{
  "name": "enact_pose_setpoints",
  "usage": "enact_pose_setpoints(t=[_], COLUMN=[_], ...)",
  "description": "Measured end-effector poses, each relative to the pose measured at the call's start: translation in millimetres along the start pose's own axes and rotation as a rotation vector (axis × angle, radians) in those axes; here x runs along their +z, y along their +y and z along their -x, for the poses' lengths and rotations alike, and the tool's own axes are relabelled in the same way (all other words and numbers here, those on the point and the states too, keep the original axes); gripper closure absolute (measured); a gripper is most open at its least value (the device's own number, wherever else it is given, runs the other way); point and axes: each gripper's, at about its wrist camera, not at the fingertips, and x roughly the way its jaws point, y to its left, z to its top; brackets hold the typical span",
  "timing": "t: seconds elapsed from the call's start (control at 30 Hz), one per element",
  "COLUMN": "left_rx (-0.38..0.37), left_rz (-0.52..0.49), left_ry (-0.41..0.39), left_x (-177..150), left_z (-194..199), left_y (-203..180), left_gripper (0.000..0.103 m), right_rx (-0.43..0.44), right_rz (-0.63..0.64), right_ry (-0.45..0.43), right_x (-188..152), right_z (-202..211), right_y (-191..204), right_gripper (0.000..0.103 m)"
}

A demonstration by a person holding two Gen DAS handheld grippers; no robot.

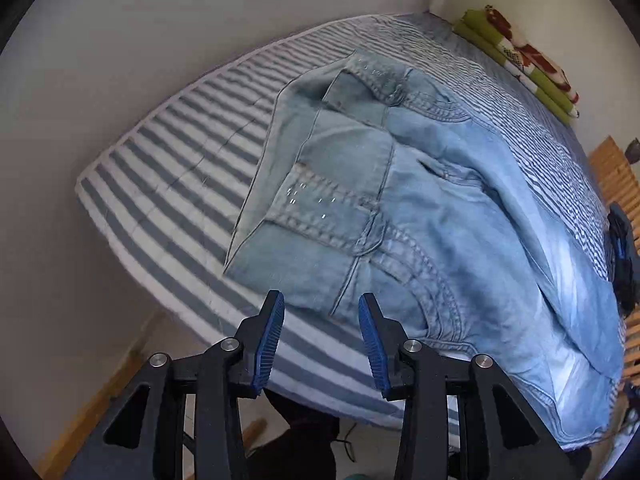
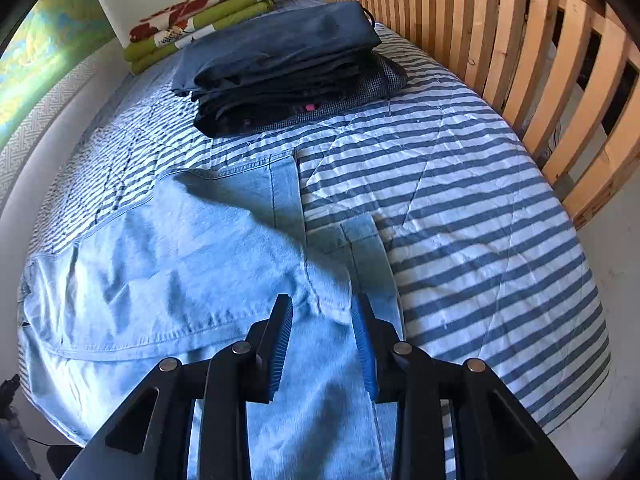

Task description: Organize objects

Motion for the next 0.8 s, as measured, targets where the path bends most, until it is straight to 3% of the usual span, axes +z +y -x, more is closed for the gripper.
enact_pose_setpoints(t=[0.07, 0.17, 0.33, 0.4, 0.47, 0.53, 0.57, 0.6, 0.8], left_rx=[-0.015, -0.098, -0.154, -0.197, -0.193, -0.156, -0.129, -0.114, -0.145], left_rz=[0.019, 0.086, 0.210, 0.285, 0.317, 0.308, 0.308, 0.313, 0.311], left_ry=[0.021, 0.050, 0.066, 0.052, 0.032, 0.011, 0.006, 0.003, -0.028], left_x=[-12, -15, -13, -13, -12, -11, -9, -8, -10], left_z=[-7, -24, -44, -49, -51, -51, -51, -52, -36], left_y=[3, 3, 2, 6, 4, -2, -2, -2, 5], left_gripper=[0.061, 0.057, 0.041, 0.041, 0.042, 0.053, 0.068, 0.077, 0.086], right_rx=[0.040, 0.094, 0.089, 0.084, 0.087, 0.060, 0.039, 0.029, 0.033], right_rz=[-0.017, -0.072, -0.120, -0.128, -0.147, -0.160, -0.165, -0.173, -0.292], right_ry=[-0.005, -0.014, -0.022, -0.022, -0.017, 0.009, 0.025, 0.035, 0.058], right_x=[-18, -40, -66, -74, -81, -86, -89, -91, -104], right_z=[8, 18, 26, 29, 29, 28, 27, 27, 30], right_y=[-3, -7, -10, -12, -14, -15, -17, -18, -45], right_gripper=[0.075, 0.075, 0.075, 0.075, 0.075, 0.075, 0.075, 0.075, 0.075])
